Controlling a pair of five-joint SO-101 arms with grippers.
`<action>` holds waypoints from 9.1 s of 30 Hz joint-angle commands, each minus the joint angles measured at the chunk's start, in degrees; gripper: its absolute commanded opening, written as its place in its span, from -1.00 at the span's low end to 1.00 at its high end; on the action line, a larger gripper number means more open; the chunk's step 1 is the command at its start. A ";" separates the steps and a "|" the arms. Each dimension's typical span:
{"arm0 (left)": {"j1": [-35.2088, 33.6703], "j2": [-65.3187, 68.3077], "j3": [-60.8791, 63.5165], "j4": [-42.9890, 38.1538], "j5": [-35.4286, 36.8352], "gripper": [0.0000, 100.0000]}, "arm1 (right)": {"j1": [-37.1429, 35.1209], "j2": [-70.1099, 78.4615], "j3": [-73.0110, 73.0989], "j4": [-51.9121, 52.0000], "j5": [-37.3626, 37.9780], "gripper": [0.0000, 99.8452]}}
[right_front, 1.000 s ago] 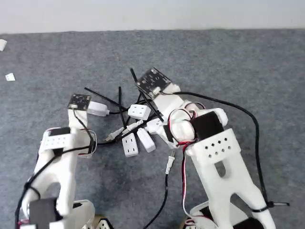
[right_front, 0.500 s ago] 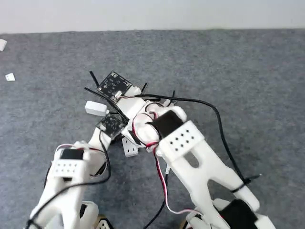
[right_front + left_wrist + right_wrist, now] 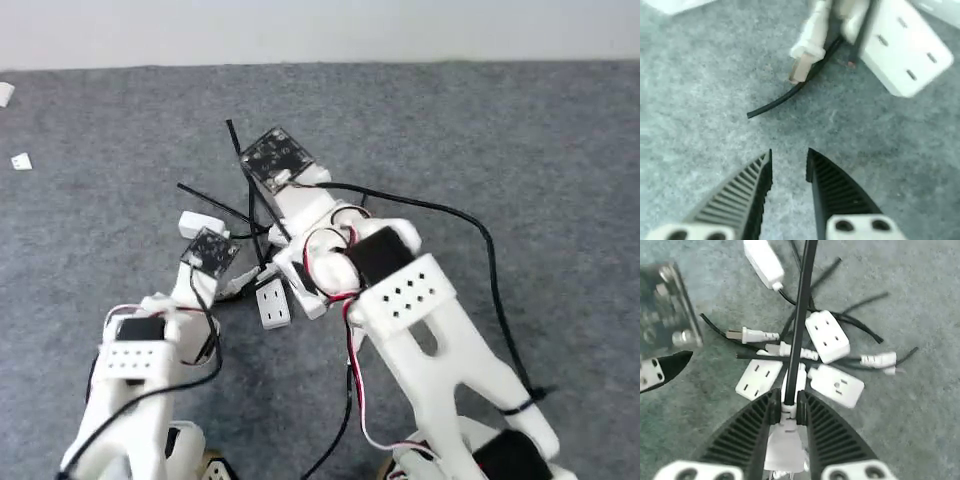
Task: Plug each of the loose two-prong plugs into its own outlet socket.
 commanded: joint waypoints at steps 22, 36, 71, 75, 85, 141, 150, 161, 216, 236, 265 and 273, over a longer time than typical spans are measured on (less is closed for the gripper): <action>4.66 -3.87 0.66 1.58 -5.98 -0.79 | -9.19 -5.49 10.99 -13.41 -6.68 -0.98; -1.85 -14.95 5.67 -7.03 8.18 -0.79 | -7.43 -2.42 12.13 -17.10 -8.09 -0.98; -9.41 -15.30 4.09 -12.22 21.27 -0.78 | -3.12 9.89 19.69 -30.02 -18.02 -0.98; -9.41 -15.03 4.18 -12.31 21.27 -0.78 | -3.12 13.76 19.69 -31.87 -18.02 -0.98; -9.41 -14.95 4.18 -12.31 21.27 -0.78 | -5.85 18.33 18.29 -30.81 -15.03 -0.98; -9.85 -14.95 4.09 -12.40 19.52 -0.78 | -14.55 34.86 1.32 -13.14 -10.73 -0.52; -13.45 -15.03 3.47 -13.45 19.78 -0.78 | -15.69 39.08 -4.57 -10.24 -10.64 -1.00; -13.10 -14.95 3.47 -13.63 22.15 -0.78 | -7.69 20.88 -3.34 0.66 -3.52 -0.98; 32.18 23.56 -27.03 -0.70 53.19 -0.71 | 109.93 39.78 -25.32 -16.48 17.41 -0.95; 30.42 37.80 -31.96 -12.04 53.19 -0.97 | 109.49 40.40 -25.32 -18.15 17.58 -0.98; 26.81 38.86 -41.89 -7.21 60.31 -0.32 | 108.62 44.53 -24.09 -21.93 18.64 -0.98; 26.29 39.74 -40.40 -8.26 64.53 -0.48 | 108.53 44.44 -24.26 -21.93 18.64 -0.98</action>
